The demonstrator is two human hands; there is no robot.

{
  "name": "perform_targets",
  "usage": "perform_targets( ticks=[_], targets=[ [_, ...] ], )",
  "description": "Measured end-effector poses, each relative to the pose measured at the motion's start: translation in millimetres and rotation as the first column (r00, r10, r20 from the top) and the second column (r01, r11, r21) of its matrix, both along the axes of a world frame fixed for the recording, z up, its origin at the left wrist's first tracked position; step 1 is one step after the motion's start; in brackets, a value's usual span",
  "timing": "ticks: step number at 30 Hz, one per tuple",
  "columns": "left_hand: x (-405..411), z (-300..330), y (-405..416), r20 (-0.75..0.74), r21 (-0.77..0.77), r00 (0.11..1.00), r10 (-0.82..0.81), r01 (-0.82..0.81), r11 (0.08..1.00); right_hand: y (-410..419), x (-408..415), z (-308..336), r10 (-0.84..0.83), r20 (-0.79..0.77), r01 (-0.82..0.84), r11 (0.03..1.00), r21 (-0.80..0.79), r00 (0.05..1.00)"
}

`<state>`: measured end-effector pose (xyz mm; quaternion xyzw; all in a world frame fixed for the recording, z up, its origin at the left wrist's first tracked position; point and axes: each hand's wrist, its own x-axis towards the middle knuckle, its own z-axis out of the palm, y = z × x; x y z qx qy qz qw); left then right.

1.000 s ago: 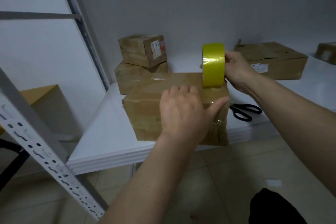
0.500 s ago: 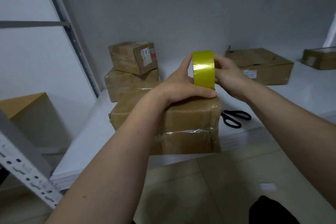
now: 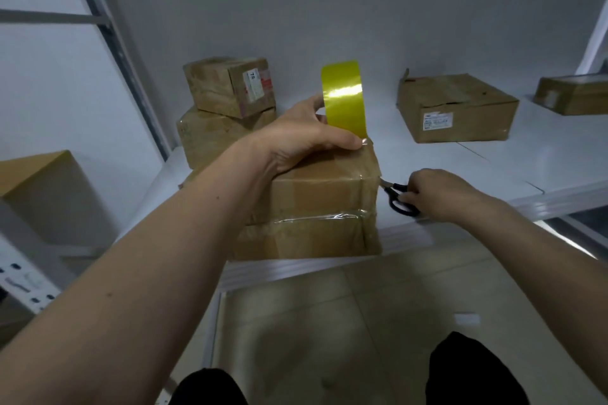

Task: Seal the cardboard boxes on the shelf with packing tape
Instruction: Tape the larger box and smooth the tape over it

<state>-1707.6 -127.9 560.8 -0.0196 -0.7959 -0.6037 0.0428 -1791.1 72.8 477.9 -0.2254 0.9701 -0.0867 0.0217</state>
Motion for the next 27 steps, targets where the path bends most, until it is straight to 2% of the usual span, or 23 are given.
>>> perform_targets(
  ticks=[2, 5, 8, 10, 12, 13, 15, 17, 22, 27],
  targets=[
    [0.0, 0.5, -0.2, 0.011, 0.019, 1.000, 0.009, -0.009, 1.000, 0.1, -0.2, 2.3, -0.029, -0.036, 0.032, 0.997, 0.065, 0.999],
    [0.5, 0.9, 0.8, 0.003, -0.002, 1.000, 0.025, -0.025, 1.000, 4.9, -1.0, 13.3, -0.057, 0.026, 0.054, 0.993, 0.101, 0.998],
    [1.7, 1.7, 1.6, -0.022, -0.022, 0.999, 0.033, -0.033, 0.999, 13.9, -1.9, 23.5, -0.081, 0.019, 0.078, 0.987, 0.138, 0.997],
    [3.9, 3.7, 4.4, -0.024, -0.025, 0.999, 0.023, -0.023, 0.999, 24.0, -5.5, 25.8, -0.104, 0.051, 0.101, 0.993, 0.053, 0.993],
    [6.3, 6.0, 8.2, -0.024, -0.031, 0.999, 0.023, -0.024, 0.999, 36.7, -11.8, 27.3, -0.088, 0.118, 0.105, 0.983, -0.149, 0.989],
    [7.6, 6.8, 9.8, -0.025, -0.028, 0.999, 0.027, -0.028, 0.999, 44.5, -13.1, 28.4, -0.049, 0.172, 0.099, 0.949, -0.300, 0.984],
    [6.1, 5.3, 11.2, -0.023, 0.000, 0.998, 0.050, -0.050, 0.999, 60.6, -11.0, 30.0, 0.086, 0.276, 0.089, 0.819, -0.566, 0.957],
    [2.9, 2.2, 10.8, -0.014, 0.055, 0.998, 0.067, -0.066, 0.996, 74.7, -6.6, 28.4, 0.238, 0.324, 0.051, 0.730, -0.682, 0.916],
    [-3.0, 2.5, 7.9, -0.002, 0.195, 1.000, -0.003, 0.003, 0.981, 96.7, -8.5, 34.1, 0.467, 0.348, -0.125, 0.724, -0.678, 0.813],
    [-5.8, -0.2, 3.7, -0.037, 0.241, 0.998, -0.043, 0.051, 0.969, 100.1, -16.2, 57.3, 0.567, 0.379, -0.298, 0.765, -0.571, 0.732]
  ],
)
